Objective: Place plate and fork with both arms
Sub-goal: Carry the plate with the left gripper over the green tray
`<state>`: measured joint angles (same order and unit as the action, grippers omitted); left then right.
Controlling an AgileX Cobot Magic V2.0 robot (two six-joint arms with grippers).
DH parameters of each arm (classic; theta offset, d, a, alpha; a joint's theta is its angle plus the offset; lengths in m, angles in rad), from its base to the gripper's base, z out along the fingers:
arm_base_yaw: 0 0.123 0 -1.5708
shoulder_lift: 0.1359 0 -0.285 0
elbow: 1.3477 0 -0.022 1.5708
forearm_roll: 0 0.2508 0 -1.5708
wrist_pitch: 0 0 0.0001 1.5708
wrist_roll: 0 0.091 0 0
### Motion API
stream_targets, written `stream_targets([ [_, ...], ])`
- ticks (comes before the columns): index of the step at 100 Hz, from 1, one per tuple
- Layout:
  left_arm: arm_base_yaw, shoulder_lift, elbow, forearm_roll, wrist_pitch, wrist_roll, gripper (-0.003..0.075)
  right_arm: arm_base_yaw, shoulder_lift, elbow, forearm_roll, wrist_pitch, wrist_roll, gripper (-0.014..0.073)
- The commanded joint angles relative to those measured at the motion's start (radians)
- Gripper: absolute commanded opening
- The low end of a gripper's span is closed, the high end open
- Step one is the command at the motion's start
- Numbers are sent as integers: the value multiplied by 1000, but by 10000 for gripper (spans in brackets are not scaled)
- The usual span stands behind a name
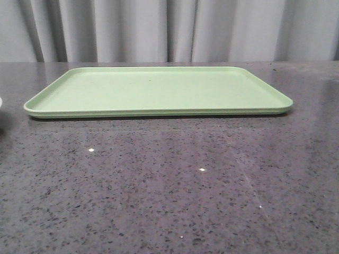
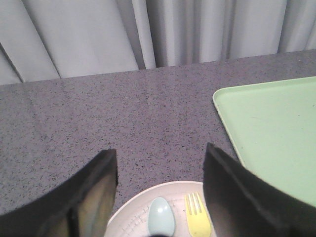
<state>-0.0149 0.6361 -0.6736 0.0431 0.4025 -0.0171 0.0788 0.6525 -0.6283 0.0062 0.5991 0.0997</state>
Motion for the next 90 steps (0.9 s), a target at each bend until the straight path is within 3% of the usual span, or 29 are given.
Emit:
stream_targets([
  [1, 3, 6, -35, -8, -93, -8, 417, -4, 6, -38, -13, -74, -11, 455],
  [24, 26, 6, -43, 28, -11, -53, 417, -4, 6, -38, -6, -87, -11, 455],
  [34, 99, 7, -43, 99, 48, -170, 417, -4, 6, -38, -6, -87, -11, 455],
  [51, 260, 39, -45, 117, 113, -190, 417, -4, 6, -38, -6, -87, -11, 455],
  [90, 269, 280, -152, 106, 331, -187, 417, -4, 6, -38, -6, -87, -11, 455],
])
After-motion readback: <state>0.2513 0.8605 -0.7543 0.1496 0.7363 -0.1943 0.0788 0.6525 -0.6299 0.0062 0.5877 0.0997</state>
